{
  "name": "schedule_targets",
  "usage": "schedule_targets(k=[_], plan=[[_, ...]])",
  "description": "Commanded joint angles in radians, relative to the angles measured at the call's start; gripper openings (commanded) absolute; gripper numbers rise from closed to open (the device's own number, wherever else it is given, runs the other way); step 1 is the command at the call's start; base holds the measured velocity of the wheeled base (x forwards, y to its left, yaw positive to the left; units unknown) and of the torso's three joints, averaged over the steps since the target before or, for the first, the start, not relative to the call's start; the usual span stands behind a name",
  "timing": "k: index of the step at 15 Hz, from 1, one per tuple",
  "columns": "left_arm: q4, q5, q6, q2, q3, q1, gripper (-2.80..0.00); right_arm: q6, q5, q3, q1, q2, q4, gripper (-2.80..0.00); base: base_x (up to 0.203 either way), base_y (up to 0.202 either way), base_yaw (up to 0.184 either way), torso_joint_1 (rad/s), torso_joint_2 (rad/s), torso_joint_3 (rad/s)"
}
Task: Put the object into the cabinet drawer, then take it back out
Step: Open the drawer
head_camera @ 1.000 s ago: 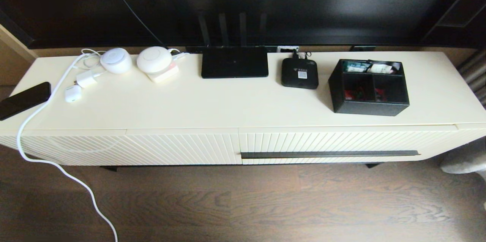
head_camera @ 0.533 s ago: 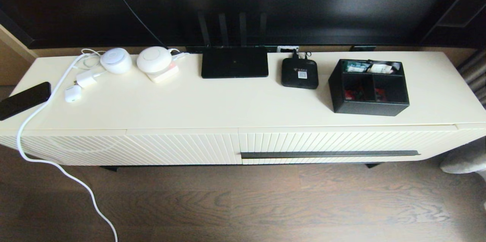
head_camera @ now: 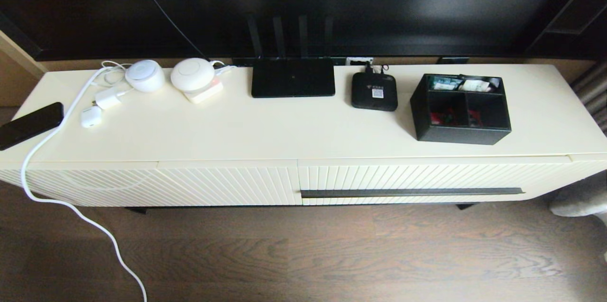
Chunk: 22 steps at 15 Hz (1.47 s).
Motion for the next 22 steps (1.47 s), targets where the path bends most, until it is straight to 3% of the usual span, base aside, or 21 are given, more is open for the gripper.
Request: schedule_targets(k=[1,3,8,10,11,14,16,20,22], plan=[[-0.001,0.000,0.000,0.001,0.000,0.000,-2.80,-0.023,0.001,-0.215,0.006,0.202,0.097,-2.80,0.000,0.000,0.000,0.000,0.00,0.000],[0.000,0.000,0.000,0.001,0.001,0.000,-2.80,-0.125,0.005,-0.335,0.010,0.362,0.195,-2.80,0.000,0.000,0.000,0.000,0.00,0.000],[0.000,0.000,0.000,0.001,-0.001,0.000,-2.80,-0.554,0.062,-0.453,0.021,0.703,0.217,-2.80,0.000,0.000,0.000,0.000,0.00,0.000],[0.000,0.000,0.000,0.001,-0.001,0.000,-2.80,-0.725,0.078,-0.461,0.077,0.807,0.205,-2.80,0.000,0.000,0.000,0.000,0.00,0.000],[0.000,0.000,0.000,0.001,-0.001,0.000,-2.80,-0.773,0.077,-0.451,0.139,0.861,0.201,-2.80,0.000,0.000,0.000,0.000,0.00,0.000],[0.000,0.000,0.000,0.000,0.001,0.000,-2.80,-0.819,0.042,-0.406,0.311,1.036,0.120,-2.80,0.000,0.000,0.000,0.000,0.00,0.000],[-0.001,0.000,0.000,0.002,0.000,0.000,-2.80,-0.825,-0.022,-0.389,0.380,1.164,0.019,-2.80,0.000,0.000,0.000,0.000,0.00,0.000],[0.000,0.000,0.000,0.002,0.001,0.000,-2.80,-0.836,-0.091,-0.318,0.420,1.373,-0.160,-2.80,0.000,0.000,0.000,0.000,0.00,0.000],[-0.001,0.000,0.000,0.002,0.000,0.000,-2.80,-0.883,-0.095,-0.233,0.428,1.445,-0.342,-2.80,0.000,0.000,0.000,0.000,0.00,0.000]])
